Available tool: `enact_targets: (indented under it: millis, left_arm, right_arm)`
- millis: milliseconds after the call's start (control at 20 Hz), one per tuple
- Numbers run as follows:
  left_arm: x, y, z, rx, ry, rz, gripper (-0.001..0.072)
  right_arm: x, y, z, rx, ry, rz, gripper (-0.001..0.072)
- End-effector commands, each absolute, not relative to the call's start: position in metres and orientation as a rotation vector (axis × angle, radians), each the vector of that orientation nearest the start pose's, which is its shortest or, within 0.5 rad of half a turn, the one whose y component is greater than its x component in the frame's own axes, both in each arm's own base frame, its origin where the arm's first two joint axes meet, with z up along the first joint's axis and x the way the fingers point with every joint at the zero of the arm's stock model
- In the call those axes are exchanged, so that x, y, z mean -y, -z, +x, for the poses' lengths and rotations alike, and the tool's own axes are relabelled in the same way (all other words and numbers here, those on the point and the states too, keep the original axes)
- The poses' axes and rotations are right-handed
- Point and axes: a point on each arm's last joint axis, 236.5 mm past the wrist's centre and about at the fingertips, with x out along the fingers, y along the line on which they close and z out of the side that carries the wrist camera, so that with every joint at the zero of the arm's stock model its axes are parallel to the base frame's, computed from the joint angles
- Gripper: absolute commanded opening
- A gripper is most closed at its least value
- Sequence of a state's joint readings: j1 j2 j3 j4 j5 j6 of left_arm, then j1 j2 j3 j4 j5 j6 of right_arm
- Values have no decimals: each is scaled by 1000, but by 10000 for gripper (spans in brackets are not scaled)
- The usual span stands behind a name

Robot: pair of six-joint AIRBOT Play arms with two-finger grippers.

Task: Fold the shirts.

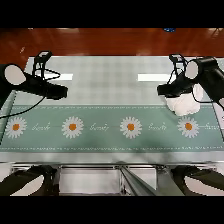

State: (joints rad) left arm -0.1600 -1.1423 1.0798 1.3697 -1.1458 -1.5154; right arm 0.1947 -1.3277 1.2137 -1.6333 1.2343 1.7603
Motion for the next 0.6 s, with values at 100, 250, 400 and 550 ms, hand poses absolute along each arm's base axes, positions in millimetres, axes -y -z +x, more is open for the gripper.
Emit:
enact_targets:
  millis: [100, 250, 400, 550]
  left_arm:
    - [100, -35, 351, -1211, 284, -38, 24]
    - [100, -35, 351, -1211, 284, -38, 23]
    - [100, -35, 351, -1211, 284, -38, 23]
    - [101, -36, 355, -1192, 282, -41, 24]
  right_arm:
    - [-60, -4, 375, -1341, -1, -28, 27]
    - [-60, -4, 375, -1341, -1, -28, 27]
    - [-60, -4, 375, -1341, -1, -28, 27]
    - [-60, -4, 375, -1341, -1, -28, 27]
